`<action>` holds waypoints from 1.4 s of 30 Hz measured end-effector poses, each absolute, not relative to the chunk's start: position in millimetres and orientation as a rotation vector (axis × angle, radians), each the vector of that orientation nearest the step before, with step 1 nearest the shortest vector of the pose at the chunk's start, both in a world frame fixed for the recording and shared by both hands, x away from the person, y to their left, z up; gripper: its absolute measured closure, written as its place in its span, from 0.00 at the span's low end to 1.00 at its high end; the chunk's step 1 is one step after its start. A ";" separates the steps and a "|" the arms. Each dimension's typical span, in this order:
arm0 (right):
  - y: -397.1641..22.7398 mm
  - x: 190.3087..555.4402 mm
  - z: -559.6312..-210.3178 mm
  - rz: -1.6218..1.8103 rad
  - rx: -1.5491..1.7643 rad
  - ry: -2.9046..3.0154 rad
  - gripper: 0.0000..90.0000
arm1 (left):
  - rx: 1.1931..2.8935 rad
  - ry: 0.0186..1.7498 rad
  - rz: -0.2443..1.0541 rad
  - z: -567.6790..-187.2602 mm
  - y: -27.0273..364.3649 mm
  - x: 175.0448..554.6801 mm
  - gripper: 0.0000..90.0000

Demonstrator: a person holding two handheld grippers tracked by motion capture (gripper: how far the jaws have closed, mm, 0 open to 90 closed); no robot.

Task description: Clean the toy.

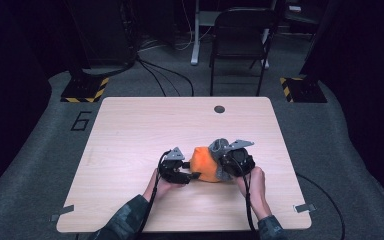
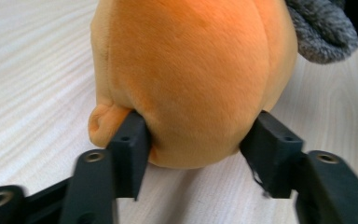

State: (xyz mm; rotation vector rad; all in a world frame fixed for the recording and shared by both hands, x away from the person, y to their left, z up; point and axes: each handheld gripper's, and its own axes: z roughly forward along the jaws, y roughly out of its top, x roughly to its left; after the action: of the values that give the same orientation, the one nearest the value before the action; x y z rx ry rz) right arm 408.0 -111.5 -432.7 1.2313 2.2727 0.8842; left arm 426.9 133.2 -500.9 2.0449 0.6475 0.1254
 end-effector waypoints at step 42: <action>-116.3 415.4 -437.3 0.908 1.252 2.273 0.79 | 2.169 0.321 0.535 -526.2 126.1 421.2 0.68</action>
State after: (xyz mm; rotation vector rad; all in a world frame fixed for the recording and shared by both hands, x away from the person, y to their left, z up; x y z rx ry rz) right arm 415.4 -116.3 -437.3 1.2524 2.2727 0.9078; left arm 421.2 126.1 -526.2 2.1692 0.3214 0.5352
